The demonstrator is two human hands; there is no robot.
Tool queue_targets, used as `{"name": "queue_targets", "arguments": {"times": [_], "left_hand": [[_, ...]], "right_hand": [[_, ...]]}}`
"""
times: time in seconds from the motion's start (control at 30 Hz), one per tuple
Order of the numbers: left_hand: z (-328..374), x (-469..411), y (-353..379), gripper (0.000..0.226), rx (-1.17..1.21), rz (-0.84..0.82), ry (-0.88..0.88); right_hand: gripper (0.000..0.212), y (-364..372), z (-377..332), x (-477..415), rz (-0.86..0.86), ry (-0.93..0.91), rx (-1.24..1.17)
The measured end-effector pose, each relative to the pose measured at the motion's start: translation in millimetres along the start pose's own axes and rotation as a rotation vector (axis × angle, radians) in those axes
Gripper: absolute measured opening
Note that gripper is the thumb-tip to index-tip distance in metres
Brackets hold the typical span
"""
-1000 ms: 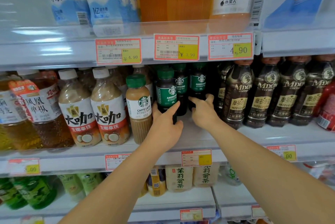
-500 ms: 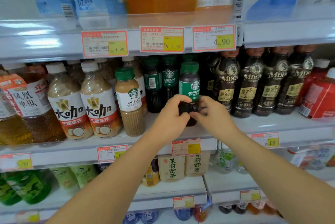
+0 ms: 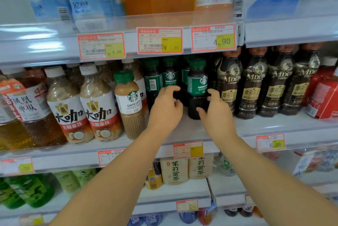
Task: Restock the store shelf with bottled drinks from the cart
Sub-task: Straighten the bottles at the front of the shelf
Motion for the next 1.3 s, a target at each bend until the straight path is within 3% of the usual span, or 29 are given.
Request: {"name": "queue_targets", "arguments": {"times": [0.07,0.17,0.3,0.47,1.0,1.13,1.23,1.3], "left_hand": [[9.4,2.4,-9.2,0.042,-0.111,0.062,0.066],[27.2,-5.1,-16.8,0.049,-0.404,0.129,0.181],[41.0,-29.2,-25.2,0.058,-0.780,0.196,0.278],[21.2,-47.5,-11.9,0.069,-0.923,0.092,0.210],[30.4,-83.0,-17.2,0.067,-0.792,0.228,0.079],[49.4,-54.6,-19.4,0.040,-0.566,0.356,0.250],[57.3,-25.1,-19.1,0.029,-0.147,0.350,0.343],[58.8,-2.2,-21.2,0.027,0.003,0.380,0.362]], "right_hand": [[0.036,-8.3,-6.3,7.4,0.079,-0.083,-0.049],[0.019,-0.3,-11.0,10.5,-0.008,-0.184,0.002],[0.027,14.8,-9.7,4.0,-0.146,-0.165,0.021],[0.038,24.1,-6.8,1.5,-0.228,-0.161,0.014],[0.037,25.9,-4.7,-1.7,-0.210,-0.161,-0.039],[0.039,23.8,-3.5,-1.8,-0.194,-0.172,-0.046],[0.040,23.6,-2.8,-2.7,-0.215,-0.177,-0.075],[0.042,20.1,-4.9,-2.6,-0.222,-0.175,-0.164]]}}
Point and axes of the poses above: each hand's wrist, its own x-axis away from the middle knuckle, its own y-axis out of the palm, z = x × y, the point moved 9 cm from there along -x, towards the middle knuckle, and after that the axes turned 12 degrees about x, right-handed, at the moved point
